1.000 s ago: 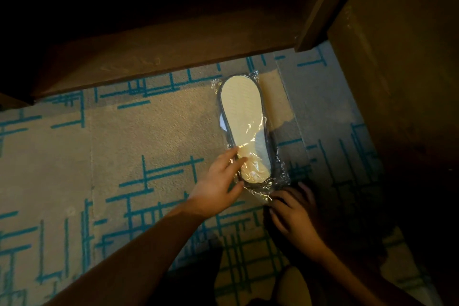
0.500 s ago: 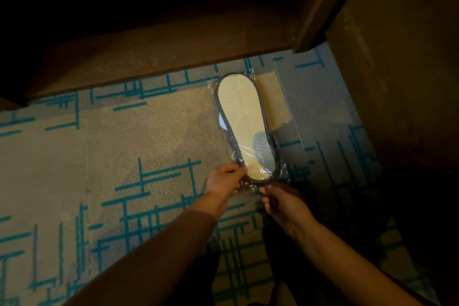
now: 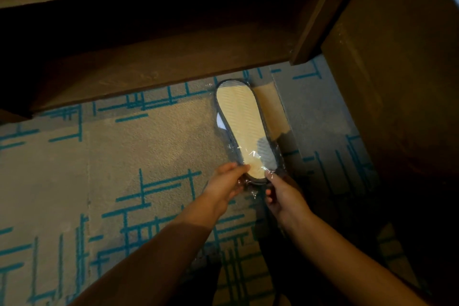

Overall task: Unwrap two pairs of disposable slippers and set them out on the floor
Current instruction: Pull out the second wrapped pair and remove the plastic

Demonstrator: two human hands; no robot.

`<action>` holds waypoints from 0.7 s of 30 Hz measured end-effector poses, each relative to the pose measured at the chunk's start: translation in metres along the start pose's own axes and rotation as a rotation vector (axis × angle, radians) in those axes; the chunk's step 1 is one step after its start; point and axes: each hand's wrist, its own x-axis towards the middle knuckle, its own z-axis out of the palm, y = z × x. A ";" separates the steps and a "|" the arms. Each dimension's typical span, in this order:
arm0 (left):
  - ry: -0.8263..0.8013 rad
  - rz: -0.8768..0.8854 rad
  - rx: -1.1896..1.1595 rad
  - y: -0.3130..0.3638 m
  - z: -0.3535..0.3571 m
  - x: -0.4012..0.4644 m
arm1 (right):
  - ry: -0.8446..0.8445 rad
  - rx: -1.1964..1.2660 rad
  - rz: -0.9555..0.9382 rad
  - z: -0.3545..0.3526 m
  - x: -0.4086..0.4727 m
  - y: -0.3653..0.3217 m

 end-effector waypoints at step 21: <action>0.184 0.196 -0.543 0.043 -0.058 0.014 | -0.009 0.139 -0.231 -0.051 0.024 -0.003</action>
